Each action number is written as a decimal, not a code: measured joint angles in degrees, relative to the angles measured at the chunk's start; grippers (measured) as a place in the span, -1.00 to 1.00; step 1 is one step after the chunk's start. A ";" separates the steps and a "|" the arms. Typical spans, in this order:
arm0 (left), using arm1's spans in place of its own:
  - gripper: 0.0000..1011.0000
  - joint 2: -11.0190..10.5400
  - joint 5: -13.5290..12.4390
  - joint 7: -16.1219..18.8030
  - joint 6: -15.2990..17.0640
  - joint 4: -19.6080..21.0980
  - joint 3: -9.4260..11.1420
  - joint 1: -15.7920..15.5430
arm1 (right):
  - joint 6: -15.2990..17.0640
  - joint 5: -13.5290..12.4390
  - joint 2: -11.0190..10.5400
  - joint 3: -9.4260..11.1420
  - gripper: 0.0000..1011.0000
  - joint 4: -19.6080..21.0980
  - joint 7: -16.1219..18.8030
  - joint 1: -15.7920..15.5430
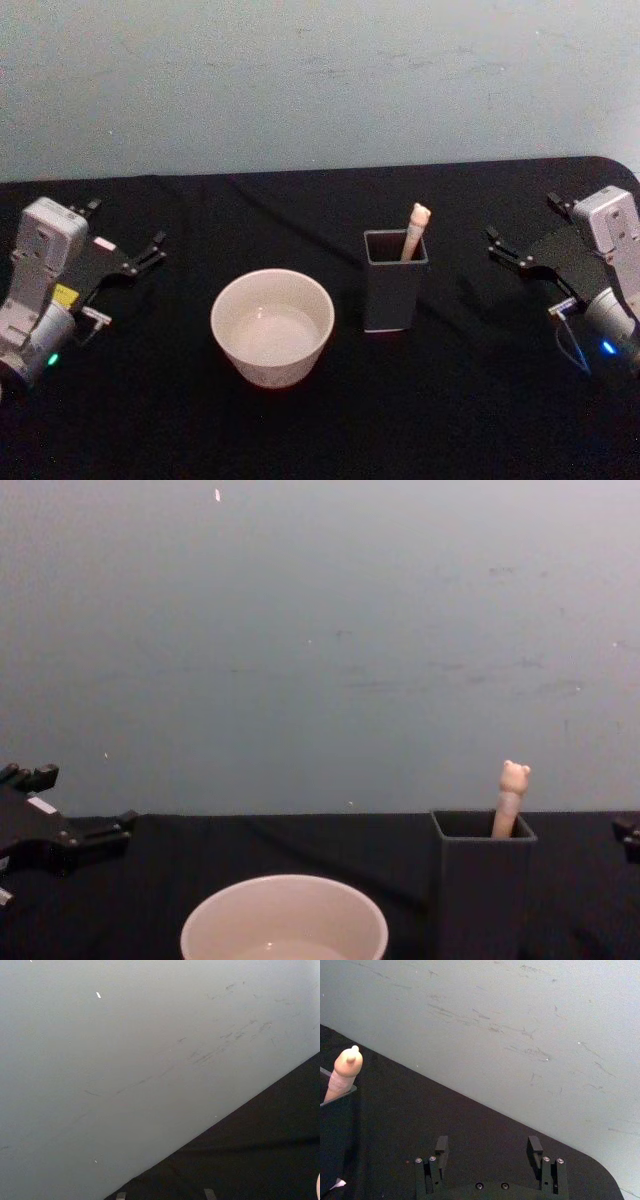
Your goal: Pick up the stirring spoon with one hand, stir inside the cup, then place it back in its original position.
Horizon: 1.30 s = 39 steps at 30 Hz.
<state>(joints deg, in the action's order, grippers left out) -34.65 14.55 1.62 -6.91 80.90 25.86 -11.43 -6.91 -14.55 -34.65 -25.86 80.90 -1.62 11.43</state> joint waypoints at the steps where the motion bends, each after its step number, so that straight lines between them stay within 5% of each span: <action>1: 0.98 0.00 0.00 0.00 0.00 0.00 0.00 0.00 | 0.00 0.00 0.00 0.00 0.98 0.00 0.00 0.00; 32: 0.98 0.00 0.00 0.00 0.00 0.00 0.00 0.00 | 0.00 -0.04 0.06 0.33 0.98 0.15 0.40 -0.27; 39: 0.98 0.00 0.00 0.00 0.00 0.00 0.00 0.00 | 0.80 -4.17 -0.37 2.56 0.98 3.52 4.55 -2.48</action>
<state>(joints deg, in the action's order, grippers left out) -34.65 14.55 1.62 -6.91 80.90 25.86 -11.43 -6.11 -18.72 -35.02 -23.31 84.42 2.93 8.95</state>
